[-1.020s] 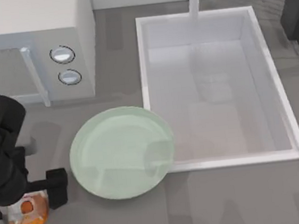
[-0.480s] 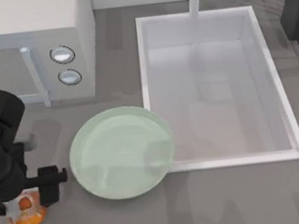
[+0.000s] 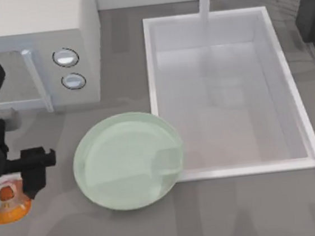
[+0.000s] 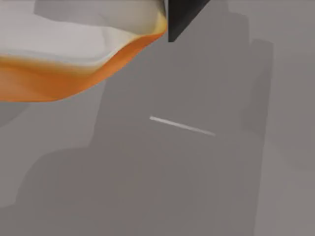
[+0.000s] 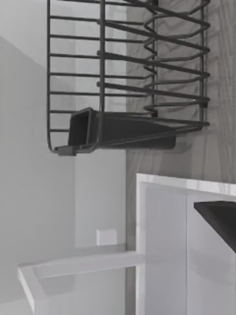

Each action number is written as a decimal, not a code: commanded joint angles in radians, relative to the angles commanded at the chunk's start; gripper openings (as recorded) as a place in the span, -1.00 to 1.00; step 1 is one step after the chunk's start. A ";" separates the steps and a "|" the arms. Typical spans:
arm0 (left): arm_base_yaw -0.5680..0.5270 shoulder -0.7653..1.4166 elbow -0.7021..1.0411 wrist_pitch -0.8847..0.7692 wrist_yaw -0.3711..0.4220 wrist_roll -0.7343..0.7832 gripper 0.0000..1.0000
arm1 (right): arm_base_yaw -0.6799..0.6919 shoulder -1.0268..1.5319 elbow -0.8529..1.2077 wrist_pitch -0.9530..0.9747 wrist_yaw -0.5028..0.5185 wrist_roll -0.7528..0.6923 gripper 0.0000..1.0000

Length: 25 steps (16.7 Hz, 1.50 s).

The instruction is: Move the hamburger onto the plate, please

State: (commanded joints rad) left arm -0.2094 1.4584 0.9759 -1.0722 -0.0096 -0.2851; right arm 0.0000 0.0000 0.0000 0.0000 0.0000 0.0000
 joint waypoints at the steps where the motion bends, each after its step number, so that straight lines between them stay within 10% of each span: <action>1: 0.000 -0.014 0.016 -0.021 0.000 0.000 -1.00 | 0.000 0.000 0.000 0.000 0.000 0.000 1.00; 12: -0.028 -0.003 0.049 -0.061 0.009 0.136 -1.00 | 0.000 0.000 0.000 0.000 0.000 0.000 1.00; 25: -0.223 0.147 0.280 -0.238 0.066 1.292 -1.00 | 0.000 0.000 0.000 0.000 0.000 0.000 1.00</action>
State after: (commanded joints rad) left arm -0.4322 1.6049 1.2555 -1.3104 0.0565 1.0071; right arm 0.0000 0.0000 0.0000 0.0000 0.0000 0.0000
